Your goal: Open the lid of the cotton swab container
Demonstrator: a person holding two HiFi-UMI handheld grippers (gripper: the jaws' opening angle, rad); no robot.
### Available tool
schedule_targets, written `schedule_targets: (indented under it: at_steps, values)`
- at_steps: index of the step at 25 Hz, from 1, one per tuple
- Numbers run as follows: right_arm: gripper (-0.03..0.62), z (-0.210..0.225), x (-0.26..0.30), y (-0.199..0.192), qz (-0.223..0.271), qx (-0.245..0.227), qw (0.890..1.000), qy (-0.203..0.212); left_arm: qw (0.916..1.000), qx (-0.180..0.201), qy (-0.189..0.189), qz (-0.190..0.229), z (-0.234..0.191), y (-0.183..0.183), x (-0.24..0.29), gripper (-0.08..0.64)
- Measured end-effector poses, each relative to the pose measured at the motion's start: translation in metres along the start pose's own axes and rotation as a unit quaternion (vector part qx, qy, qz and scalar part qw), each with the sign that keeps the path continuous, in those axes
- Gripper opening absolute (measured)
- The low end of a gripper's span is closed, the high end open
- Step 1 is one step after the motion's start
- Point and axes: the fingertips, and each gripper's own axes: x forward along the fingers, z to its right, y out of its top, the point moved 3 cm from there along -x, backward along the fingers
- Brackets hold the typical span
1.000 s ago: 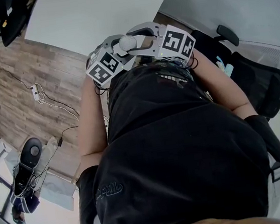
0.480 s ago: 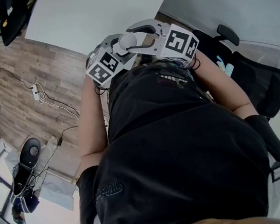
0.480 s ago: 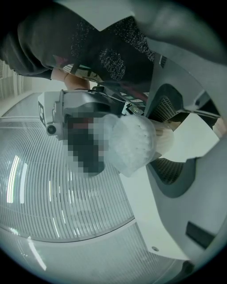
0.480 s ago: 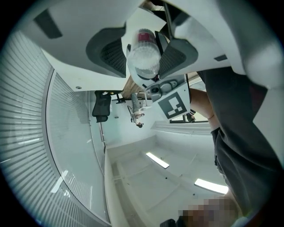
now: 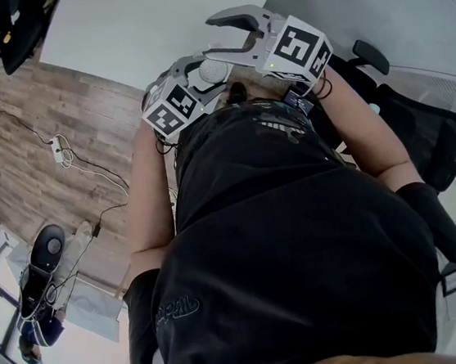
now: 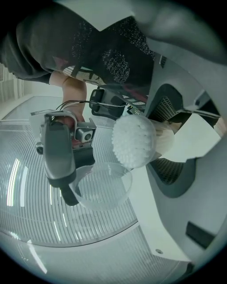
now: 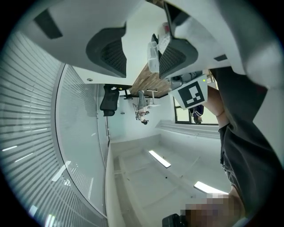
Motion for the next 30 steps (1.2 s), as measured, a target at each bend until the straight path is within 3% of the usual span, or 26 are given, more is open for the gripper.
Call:
schedule_targets:
  at_steps: [12, 30]
  values:
    - [0.242, 0.037, 0.021, -0.038, -0.034, 0.071, 0.997, -0.029, 0.9998, 0.003, 0.002, 0.019, -0.002, 0.010, -0.009, 0.262]
    - [0.241, 0.041, 0.025, -0.045, -0.036, 0.080, 0.996, -0.029, 0.9996, -0.020, 0.011, 0.014, -0.015, 0.002, -0.010, 0.262]
